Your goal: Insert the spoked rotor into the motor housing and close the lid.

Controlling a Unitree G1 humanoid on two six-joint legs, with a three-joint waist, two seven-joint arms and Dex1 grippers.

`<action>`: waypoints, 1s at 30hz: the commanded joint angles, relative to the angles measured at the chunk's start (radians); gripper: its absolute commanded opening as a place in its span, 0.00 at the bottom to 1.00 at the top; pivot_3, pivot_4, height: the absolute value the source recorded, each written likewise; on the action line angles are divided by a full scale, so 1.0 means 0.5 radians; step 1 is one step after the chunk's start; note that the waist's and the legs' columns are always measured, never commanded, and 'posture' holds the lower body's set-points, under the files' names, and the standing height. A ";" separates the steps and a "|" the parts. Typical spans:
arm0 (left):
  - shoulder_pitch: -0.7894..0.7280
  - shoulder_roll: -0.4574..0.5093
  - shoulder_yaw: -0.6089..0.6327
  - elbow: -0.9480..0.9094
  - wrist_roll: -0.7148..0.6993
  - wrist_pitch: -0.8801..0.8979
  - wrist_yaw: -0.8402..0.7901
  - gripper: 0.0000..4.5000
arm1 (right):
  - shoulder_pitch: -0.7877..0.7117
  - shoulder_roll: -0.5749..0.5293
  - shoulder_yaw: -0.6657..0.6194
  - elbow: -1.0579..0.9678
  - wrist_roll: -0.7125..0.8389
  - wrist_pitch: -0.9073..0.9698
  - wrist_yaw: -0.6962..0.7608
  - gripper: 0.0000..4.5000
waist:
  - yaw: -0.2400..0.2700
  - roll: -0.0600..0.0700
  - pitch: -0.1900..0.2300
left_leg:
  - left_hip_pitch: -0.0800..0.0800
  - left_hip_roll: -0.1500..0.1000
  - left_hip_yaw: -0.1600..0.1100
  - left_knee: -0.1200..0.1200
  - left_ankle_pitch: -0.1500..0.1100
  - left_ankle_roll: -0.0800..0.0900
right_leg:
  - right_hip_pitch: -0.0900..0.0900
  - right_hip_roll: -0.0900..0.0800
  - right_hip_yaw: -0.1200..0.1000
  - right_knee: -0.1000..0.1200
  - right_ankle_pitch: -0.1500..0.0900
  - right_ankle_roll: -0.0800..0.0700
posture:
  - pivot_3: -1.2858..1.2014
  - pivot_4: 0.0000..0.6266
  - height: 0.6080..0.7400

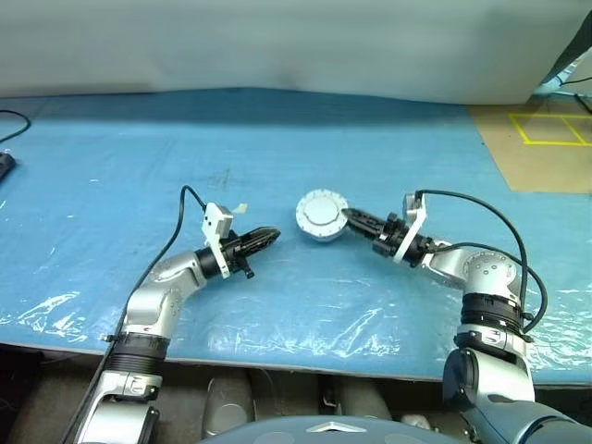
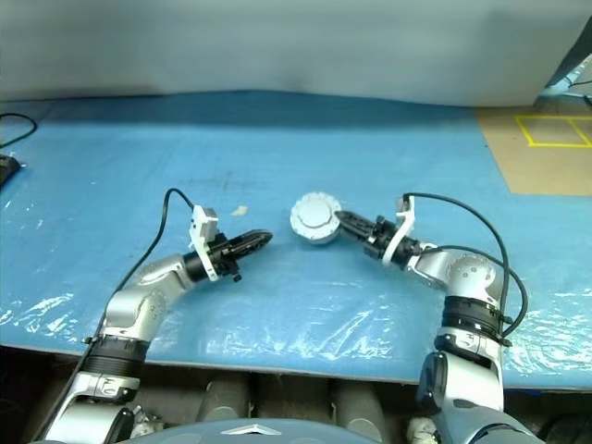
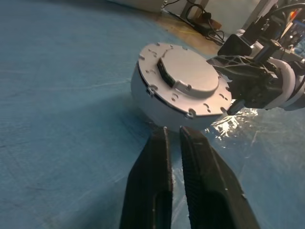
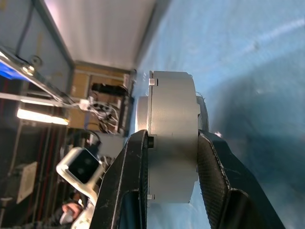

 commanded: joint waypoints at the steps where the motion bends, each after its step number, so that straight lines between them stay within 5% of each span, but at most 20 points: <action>1: 0.014 -0.083 0.106 -0.127 -0.197 0.122 0.078 0.35 | -0.148 0.072 -0.156 -0.120 0.264 0.046 -0.084 0.25 | 0.000 0.001 0.000 | 0.000 0.000 0.000 0.000 0.000 0.000 | 0.000 0.000 0.000 0.000 0.000 0.000 | 0.52 0.24 1.00; 7: -0.054 -0.209 0.292 -0.192 -0.516 0.375 0.280 0.83 | -0.258 0.180 -0.244 -0.249 0.521 0.120 -0.327 0.25 | 0.003 0.001 0.001 | -0.002 0.000 0.000 0.000 0.000 0.000 | -0.006 0.001 0.000 0.000 0.000 0.000 | 0.52 0.24 1.00; 11: -0.152 -0.301 0.444 -0.161 -0.890 0.703 0.475 1.00 | -0.260 0.233 -0.219 -0.308 0.642 0.151 -0.429 0.25 | 0.005 0.002 0.002 | -0.003 0.000 0.000 0.001 0.000 0.000 | -0.007 0.001 0.000 0.000 0.000 0.000 | 0.52 0.24 1.00; 16: -0.237 -0.384 0.538 -0.142 -1.194 0.988 0.742 1.00 | -0.208 0.272 -0.149 -0.393 0.766 0.188 -0.526 0.25 | 0.004 0.001 0.002 | -0.006 -0.001 0.000 0.001 0.000 -0.001 | -0.007 0.001 0.001 0.001 0.000 0.000 | 0.52 0.24 1.00; 30: -0.279 -0.493 0.545 -0.191 -1.388 1.071 0.883 1.00 | -0.100 0.260 0.041 -0.477 0.875 0.176 -0.596 0.25 | 0.007 0.000 0.002 | -0.010 -0.001 -0.001 0.002 0.000 -0.001 | -0.007 0.003 0.001 0.000 0.005 0.009 | 0.52 0.24 1.00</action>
